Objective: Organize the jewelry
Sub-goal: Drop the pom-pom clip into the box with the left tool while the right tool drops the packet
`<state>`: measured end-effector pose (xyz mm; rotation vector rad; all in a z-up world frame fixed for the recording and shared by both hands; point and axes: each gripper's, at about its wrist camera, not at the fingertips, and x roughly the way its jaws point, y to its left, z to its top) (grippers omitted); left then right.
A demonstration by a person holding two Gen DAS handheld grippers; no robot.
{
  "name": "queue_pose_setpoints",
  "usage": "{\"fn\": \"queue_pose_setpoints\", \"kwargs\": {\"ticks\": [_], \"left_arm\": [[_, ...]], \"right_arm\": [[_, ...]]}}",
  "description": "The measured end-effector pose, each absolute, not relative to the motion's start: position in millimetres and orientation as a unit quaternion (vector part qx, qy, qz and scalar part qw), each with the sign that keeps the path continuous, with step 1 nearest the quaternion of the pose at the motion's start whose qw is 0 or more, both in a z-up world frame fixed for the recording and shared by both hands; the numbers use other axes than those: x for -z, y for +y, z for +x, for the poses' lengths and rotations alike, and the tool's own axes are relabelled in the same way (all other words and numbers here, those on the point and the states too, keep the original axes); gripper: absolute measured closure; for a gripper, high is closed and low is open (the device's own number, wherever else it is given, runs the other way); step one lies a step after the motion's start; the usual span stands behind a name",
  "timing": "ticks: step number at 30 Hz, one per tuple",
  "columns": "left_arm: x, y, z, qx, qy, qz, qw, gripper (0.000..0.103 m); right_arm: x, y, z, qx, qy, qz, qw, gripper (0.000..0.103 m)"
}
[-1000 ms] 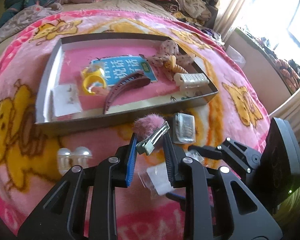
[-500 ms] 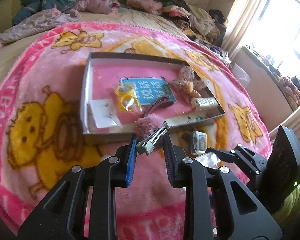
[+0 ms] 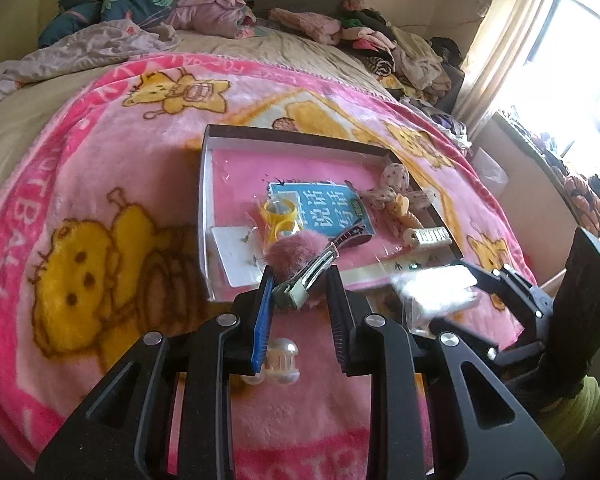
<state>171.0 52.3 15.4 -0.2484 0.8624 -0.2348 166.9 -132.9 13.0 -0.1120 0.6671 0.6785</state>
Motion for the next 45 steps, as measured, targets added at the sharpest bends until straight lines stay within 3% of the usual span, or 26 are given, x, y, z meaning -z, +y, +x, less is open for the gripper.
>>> {"fn": "queue_pose_setpoints", "kwargs": {"ticks": [45], "left_arm": [[23,56,246,0.093,0.442,-0.127,0.883,0.085]], "right_arm": [[-5,-147,253,-0.264,0.322,-0.050,0.908,0.028]]}}
